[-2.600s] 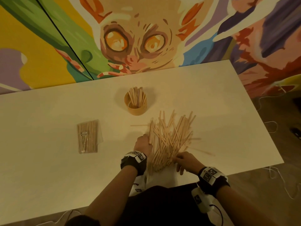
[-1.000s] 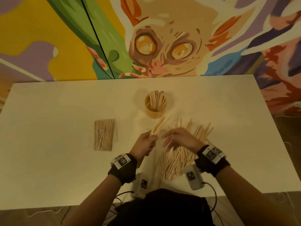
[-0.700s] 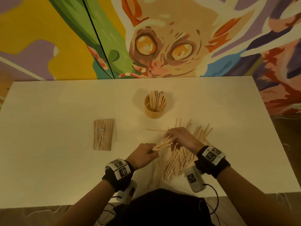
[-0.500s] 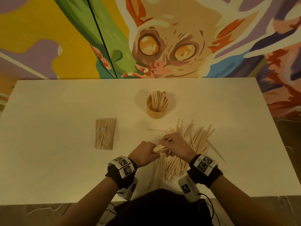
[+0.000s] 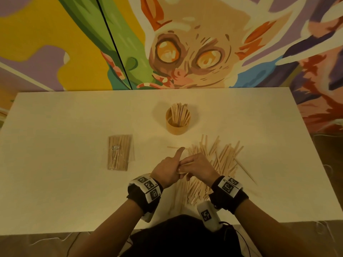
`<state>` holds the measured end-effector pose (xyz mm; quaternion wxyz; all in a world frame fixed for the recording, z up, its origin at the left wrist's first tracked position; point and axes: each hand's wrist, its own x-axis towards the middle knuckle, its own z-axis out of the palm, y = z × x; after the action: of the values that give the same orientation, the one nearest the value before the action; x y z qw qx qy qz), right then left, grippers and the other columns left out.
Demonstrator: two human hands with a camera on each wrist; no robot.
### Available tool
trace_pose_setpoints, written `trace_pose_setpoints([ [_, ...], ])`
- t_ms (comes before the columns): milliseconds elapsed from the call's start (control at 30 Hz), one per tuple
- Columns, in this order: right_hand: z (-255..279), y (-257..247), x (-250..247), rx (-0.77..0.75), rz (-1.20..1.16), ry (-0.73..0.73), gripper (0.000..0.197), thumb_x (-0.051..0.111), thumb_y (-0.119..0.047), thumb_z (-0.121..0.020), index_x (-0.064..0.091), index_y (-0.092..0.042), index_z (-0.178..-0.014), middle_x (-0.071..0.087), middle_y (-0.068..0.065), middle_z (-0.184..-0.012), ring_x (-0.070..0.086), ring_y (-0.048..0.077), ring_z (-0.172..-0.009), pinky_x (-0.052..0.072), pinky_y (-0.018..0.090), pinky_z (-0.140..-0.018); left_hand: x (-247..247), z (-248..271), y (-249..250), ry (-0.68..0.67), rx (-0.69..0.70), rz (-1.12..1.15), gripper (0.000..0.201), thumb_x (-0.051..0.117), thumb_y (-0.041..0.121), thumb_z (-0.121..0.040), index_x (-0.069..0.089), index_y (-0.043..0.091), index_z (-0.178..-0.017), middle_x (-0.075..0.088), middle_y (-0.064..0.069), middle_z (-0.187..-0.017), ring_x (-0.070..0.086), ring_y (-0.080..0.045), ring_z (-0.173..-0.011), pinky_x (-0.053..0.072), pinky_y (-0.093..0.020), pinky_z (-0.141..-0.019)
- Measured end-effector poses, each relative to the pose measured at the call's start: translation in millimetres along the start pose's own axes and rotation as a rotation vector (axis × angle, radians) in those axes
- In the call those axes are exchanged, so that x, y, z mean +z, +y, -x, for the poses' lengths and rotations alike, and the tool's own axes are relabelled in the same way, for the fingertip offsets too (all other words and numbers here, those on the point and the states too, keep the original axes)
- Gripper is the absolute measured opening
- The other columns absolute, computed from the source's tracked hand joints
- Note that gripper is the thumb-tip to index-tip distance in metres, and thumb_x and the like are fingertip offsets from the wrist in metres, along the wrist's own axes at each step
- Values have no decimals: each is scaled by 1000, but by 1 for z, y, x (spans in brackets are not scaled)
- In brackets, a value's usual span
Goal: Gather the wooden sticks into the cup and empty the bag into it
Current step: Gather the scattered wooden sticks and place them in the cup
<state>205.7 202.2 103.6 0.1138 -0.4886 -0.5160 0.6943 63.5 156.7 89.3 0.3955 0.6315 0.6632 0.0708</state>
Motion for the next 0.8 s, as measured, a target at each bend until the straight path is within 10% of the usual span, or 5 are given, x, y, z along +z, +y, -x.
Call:
trace_pose_setpoints([
  [567, 8, 30, -23, 145, -201, 64, 18, 76, 1, -78, 73, 11, -94, 69, 16, -66, 63, 16, -52, 51, 22, -53, -14, 18, -40, -150, -67, 97, 44, 77, 46, -76, 61, 31, -114, 62, 8, -90, 59, -10, -75, 51, -29, -77],
  [800, 7, 33, -30, 175, -290, 97, 21, 73, 2, -80, 71, 13, -98, 66, 17, -69, 62, 17, -55, 51, 22, -54, -29, 37, -64, 16, -225, 672, 34, 56, 41, -94, 75, 13, -93, 72, -7, -77, 68, -29, -61, 48, -29, -49],
])
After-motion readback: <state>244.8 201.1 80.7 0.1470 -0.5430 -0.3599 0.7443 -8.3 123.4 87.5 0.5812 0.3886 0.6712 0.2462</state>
